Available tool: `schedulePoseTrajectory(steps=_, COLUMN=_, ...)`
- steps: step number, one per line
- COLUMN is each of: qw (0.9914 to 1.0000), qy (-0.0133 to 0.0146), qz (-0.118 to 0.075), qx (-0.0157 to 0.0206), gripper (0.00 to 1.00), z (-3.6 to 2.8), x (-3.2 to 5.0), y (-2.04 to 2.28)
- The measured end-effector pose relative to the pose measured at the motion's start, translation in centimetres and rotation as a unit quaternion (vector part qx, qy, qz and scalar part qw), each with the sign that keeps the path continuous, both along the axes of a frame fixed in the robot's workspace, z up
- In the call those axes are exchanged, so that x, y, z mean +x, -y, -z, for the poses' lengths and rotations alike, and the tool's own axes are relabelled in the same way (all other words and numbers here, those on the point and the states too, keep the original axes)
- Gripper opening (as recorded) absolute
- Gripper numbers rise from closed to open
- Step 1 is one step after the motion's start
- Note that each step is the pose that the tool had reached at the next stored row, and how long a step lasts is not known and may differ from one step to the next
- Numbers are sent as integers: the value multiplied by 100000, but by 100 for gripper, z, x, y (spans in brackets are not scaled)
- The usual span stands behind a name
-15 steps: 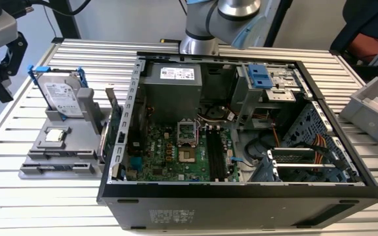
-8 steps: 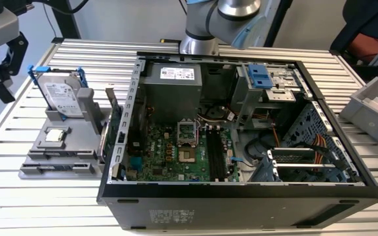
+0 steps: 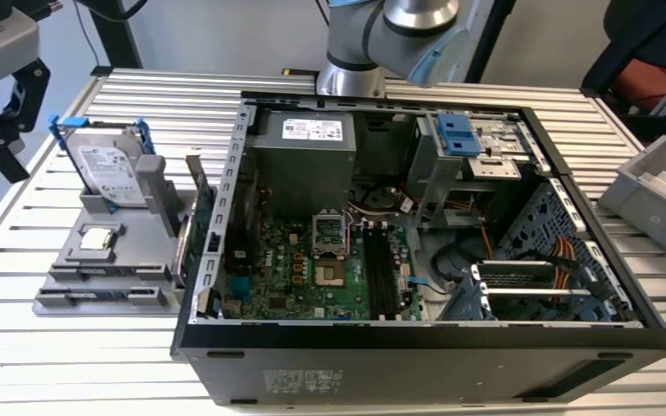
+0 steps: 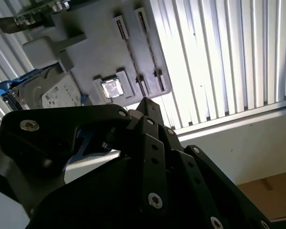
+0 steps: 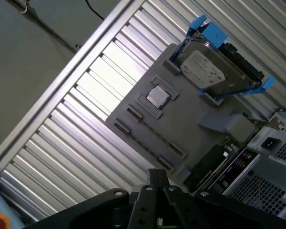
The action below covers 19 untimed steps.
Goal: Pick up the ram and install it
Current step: 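Pick up the ram and move it above insertion slot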
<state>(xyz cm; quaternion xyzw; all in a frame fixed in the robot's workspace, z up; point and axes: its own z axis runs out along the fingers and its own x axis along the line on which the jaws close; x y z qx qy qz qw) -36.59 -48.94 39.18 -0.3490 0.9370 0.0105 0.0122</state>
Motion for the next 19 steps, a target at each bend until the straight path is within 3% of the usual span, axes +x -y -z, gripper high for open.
schedulePoseTrajectory(steps=4, qw=99967, qy=2, qz=-2586, qx=4, gripper=0, z=0, x=0, y=0)
schedulePoseTrajectory(steps=8, qw=99863, qy=1, qz=-5229, qx=2, gripper=0, z=0, x=0, y=0)
schedulePoseTrajectory(steps=12, qw=99672, qy=-2, qz=-8093, qx=3, gripper=0, z=0, x=0, y=0)
schedulePoseTrajectory(steps=19, qw=99383, qy=-10, qz=-11088, qx=24, gripper=0, z=0, x=0, y=0)
